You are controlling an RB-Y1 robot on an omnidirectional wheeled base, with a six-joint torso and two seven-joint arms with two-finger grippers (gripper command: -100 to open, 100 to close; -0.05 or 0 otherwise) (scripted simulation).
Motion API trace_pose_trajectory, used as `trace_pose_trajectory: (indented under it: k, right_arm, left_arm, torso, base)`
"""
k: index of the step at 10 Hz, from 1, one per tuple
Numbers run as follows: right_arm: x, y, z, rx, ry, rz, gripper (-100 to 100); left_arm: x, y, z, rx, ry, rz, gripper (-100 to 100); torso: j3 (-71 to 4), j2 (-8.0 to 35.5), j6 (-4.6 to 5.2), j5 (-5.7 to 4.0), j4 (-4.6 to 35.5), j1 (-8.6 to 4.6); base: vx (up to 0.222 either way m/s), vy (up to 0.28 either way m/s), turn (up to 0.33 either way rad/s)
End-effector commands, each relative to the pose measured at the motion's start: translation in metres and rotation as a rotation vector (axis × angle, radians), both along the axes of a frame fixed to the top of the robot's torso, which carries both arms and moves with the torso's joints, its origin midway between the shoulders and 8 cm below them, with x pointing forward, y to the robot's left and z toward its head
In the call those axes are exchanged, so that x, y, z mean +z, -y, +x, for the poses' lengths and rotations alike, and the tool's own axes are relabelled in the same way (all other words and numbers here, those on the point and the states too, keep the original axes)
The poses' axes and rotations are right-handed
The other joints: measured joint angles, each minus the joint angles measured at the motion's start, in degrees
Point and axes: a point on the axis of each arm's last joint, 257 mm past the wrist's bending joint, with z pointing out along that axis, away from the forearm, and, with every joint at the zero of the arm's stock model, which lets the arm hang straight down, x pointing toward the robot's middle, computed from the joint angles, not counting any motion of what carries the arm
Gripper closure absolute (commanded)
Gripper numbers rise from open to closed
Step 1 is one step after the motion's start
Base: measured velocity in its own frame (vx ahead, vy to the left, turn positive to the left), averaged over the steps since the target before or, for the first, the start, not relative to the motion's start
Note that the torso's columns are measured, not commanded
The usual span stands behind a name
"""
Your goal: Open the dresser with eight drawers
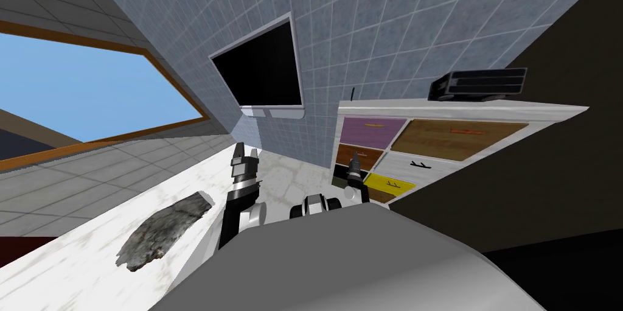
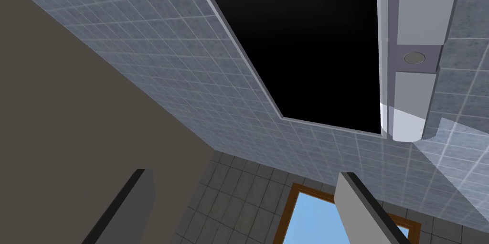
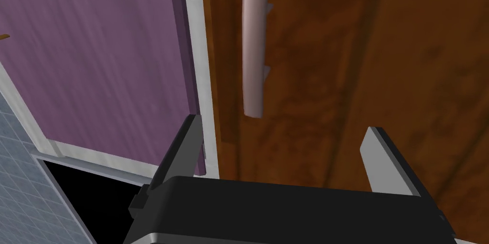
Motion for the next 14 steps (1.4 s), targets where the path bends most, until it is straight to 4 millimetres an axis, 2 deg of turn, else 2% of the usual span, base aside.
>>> trace_pose_trajectory:
  k: [1, 2, 3, 4, 5, 8, 9, 13, 14]
  right_arm:
    - [0.010, -0.002, 0.015, 0.009, 0.000, 0.002, -100]
    - [0.009, -0.001, 0.013, 0.006, 0.002, 0.002, -100]
    - [0.002, 0.000, 0.003, 0.002, 0.000, 0.000, 100]
    - [0.003, -0.002, 0.009, 0.006, -0.004, -0.002, 100]
    - [0.011, -0.006, 0.014, 0.010, 0.008, -0.003, 100]
    - [0.011, -0.013, 0.020, 0.021, -0.005, 0.001, 100]
    - [0.015, -0.010, 0.020, 0.017, 0.010, -0.003, 100]
    - [0.010, -0.021, 0.021, 0.031, -0.010, 0.001, 100]
    - [0.026, -0.024, 0.037, 0.037, 0.005, -0.003, -100]
  left_arm:
    - [0.000, 0.000, 0.000, 0.000, 0.000, 0.000, 0]
    - [0.000, 0.000, 0.000, 0.000, 0.000, 0.000, 0]
    - [0.000, 0.000, 0.000, 0.000, 0.000, 0.000, 0]
    - [0.000, 0.000, 0.000, 0.000, 0.000, 0.000, 0]
    - [0.000, 0.000, 0.000, 0.000, 0.000, 0.000, 0]
    - [0.000, 0.000, 0.000, 0.000, 0.000, 0.000, 0]
    - [0.000, 0.000, 0.000, 0.000, 0.000, 0.000, 0]
    - [0.000, 0.000, 0.000, 0.000, 0.000, 0.000, 0]
    - [0.000, 0.000, 0.000, 0.000, 0.000, 0.000, 0]
  torso:
    - [-0.04, -0.08, 0.00, -0.02, -0.01, -0.10]
    - [-0.10, -0.18, 0.00, -0.05, -0.05, -0.18]
    - [-0.03, -0.04, -0.01, -0.03, -0.02, -0.05]
    - [0.11, 0.18, -0.01, 0.02, 0.03, 0.14]
    - [-0.01, -0.19, -0.06, -0.32, -0.34, -0.19]
    - [-0.05, -0.17, -0.03, -0.25, -0.25, -0.21]
    - [-0.11, -0.25, -0.01, -0.23, -0.24, -0.31]
    - [-0.05, -0.17, -0.05, -0.23, -0.24, -0.19]
    - [-0.03, -0.11, -0.02, -0.26, -0.26, -0.22]
  base:
    - [0.068, -0.057, -0.048]
    - [0.034, -0.028, -0.003]
    - [-0.032, 0.029, 0.051]
    - [-0.013, 0.010, -0.003]
    - [-0.124, 0.038, -0.067]
    - [-0.180, 0.083, -0.036]
    - [-0.086, 0.032, 0.000]
    - [-0.155, 0.071, -0.027]
    - [-0.137, 0.046, -0.093]
